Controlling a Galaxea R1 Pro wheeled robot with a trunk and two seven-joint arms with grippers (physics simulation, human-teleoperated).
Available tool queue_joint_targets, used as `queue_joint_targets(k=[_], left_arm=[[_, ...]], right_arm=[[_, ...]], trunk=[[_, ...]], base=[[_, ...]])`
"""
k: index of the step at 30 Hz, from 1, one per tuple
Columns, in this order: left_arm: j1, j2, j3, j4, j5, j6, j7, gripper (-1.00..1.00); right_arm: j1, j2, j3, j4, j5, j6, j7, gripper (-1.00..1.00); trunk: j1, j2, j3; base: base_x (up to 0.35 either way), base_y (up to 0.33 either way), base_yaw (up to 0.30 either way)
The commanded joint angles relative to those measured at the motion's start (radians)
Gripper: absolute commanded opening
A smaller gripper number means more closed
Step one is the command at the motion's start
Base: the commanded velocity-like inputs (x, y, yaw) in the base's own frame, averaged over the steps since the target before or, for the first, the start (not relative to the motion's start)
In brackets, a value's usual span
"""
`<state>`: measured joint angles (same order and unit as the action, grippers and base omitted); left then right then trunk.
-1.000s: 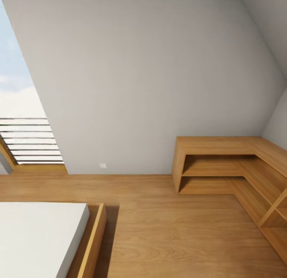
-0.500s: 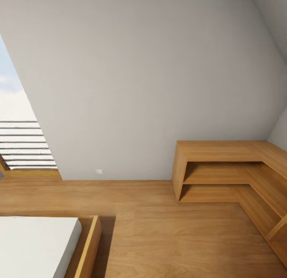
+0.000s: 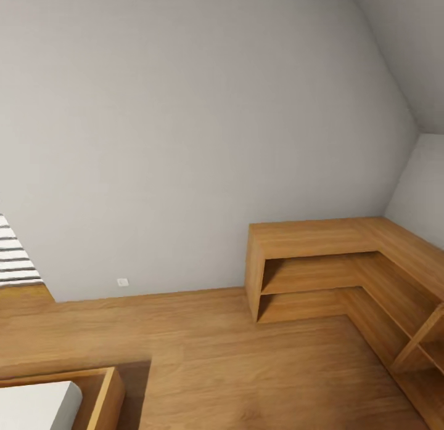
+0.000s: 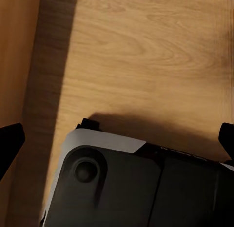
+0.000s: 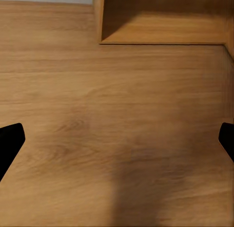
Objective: In the bedroom, organize the workspace by keeping the computer under the desk, ensuring the monitor is on the desk, placing the keyboard on the desk next to the monitor, placing the mouse on the desk next to the keyboard, moving the folder from the swivel chair onto the desk next to the mouse, stacking the notebook on top of the folder with the pen on top of the notebook, and positioning the swivel chair next to the desk.
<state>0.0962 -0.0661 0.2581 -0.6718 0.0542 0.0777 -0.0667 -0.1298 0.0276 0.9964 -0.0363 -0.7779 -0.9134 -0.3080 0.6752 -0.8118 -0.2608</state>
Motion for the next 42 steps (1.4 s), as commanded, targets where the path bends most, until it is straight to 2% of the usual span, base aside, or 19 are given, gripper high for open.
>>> queue_joint_targets(k=[1, 6, 21, 42], left_arm=[[0.0, -0.001, 0.006, -0.004, 0.006, 0.008, -0.007, 1.0], [0.0, -0.001, 0.006, -0.003, 0.006, 0.008, -0.007, 1.0], [0.0, 0.0, 0.009, -0.003, 0.006, 0.008, -0.007, 1.0], [0.0, 0.006, 0.009, -0.003, 0.007, 0.01, -0.007, 1.0]], right_arm=[[-0.001, 0.0, 0.008, 0.0, 0.0, 0.0, -0.01, 1.0], [-0.001, 0.0, 0.008, 0.0, 0.0, 0.0, -0.01, 1.0], [-0.001, -0.003, 0.012, 0.001, 0.001, 0.0, -0.006, 1.0], [-0.001, -0.007, 0.014, 0.001, 0.0, -0.001, -0.005, 1.0]], trunk=[[0.001, -0.001, -0.001], [0.001, -0.001, 0.001], [0.001, -0.001, 0.007], [0.001, -0.001, 0.019]], base=[[0.317, -0.166, -0.25], [0.235, -0.136, -0.251], [0.045, -0.007, -0.253], [0.305, 0.04, -0.257]])
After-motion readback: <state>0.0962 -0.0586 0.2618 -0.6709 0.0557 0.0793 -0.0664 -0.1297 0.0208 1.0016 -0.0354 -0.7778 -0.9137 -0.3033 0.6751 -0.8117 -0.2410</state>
